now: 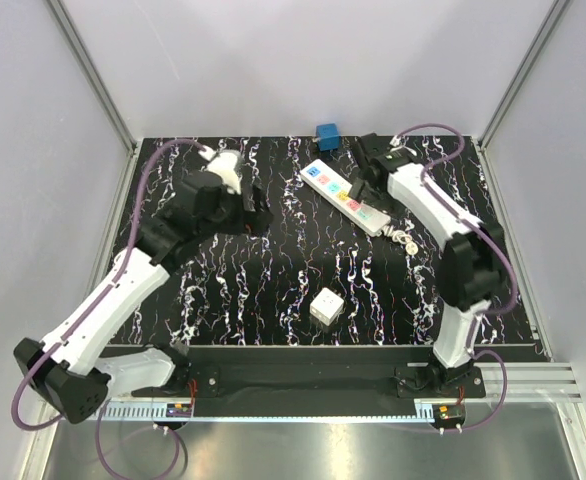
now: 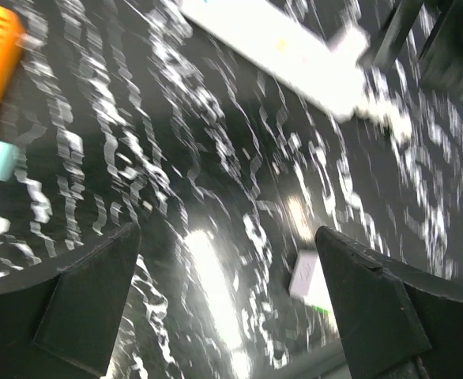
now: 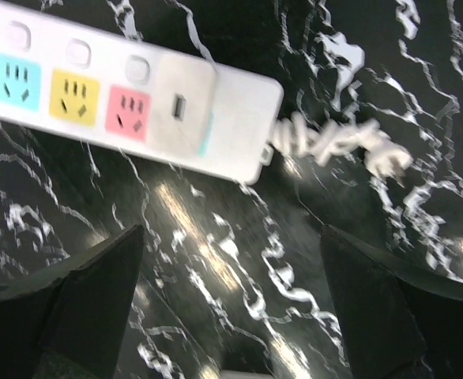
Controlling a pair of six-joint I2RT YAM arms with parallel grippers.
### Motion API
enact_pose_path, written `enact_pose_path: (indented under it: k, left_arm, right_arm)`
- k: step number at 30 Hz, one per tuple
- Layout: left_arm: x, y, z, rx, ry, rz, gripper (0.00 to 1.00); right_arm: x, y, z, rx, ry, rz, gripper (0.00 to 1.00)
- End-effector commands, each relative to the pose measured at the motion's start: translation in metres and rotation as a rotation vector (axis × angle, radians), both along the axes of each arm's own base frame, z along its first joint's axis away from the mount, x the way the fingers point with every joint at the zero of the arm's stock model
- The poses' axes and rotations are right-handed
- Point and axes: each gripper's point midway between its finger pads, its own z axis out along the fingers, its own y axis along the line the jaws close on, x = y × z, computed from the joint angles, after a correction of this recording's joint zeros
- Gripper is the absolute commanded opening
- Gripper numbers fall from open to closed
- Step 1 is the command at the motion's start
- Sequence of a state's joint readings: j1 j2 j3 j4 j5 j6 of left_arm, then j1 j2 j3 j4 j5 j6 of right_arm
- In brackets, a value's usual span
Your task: Insert the plug
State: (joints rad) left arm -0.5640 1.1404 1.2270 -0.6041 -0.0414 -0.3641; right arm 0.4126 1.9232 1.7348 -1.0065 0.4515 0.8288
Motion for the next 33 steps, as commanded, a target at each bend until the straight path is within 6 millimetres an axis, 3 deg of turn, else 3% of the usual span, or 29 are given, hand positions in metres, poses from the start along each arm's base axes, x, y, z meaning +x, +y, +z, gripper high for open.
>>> enact_pose_path:
  k: [1,3,4,5,6,7,13,21,29,32,33]
  left_arm:
    - [-0.029,-0.033,-0.045,0.108,0.092,-0.163,0.99]
    - [-0.042,-0.048,-0.07,0.17,0.136,-0.211,0.99]
    - [-0.057,-0.064,-0.076,0.195,0.136,-0.264,0.99]
    - [-0.064,-0.074,-0.082,0.205,0.142,-0.291,0.99]
    - [-0.07,-0.085,-0.094,0.23,0.162,-0.326,0.99]
    - [-0.087,-0.101,-0.099,0.247,0.158,-0.389,0.99]
    - [-0.12,-0.146,-0.155,0.35,0.223,-0.483,0.99]
    - [-0.123,-0.166,-0.2,0.423,0.274,-0.463,0.99]
    - [-0.108,-0.172,-0.219,0.472,0.254,-0.413,0.96]
    - [-0.106,-0.177,-0.213,0.449,0.229,-0.422,0.72]
    - [-0.105,-0.177,-0.21,0.444,0.22,-0.427,0.42]
  right_arm:
    - [-0.03,-0.008,0.037,0.043,-0.062,0.061,1.0]
    - [-0.049,-0.013,0.034,0.05,-0.051,0.082,1.0]
    - [-0.056,-0.015,0.051,0.074,-0.097,0.093,1.0]
    - [-0.064,-0.015,0.054,0.091,-0.1,0.107,1.0]
    - [-0.076,-0.018,0.047,0.093,-0.08,0.114,1.0]
    - [-0.083,-0.019,0.064,0.125,-0.138,0.122,1.0]
    - [-0.13,-0.039,0.088,0.171,-0.264,0.137,1.0]
    - [-0.157,-0.052,0.122,0.217,-0.409,0.146,1.0]
    - [-0.164,-0.048,0.132,0.256,-0.449,0.18,1.0]
    - [-0.166,-0.045,0.13,0.266,-0.451,0.196,1.0]
    - [-0.167,-0.045,0.129,0.267,-0.453,0.205,1.0]
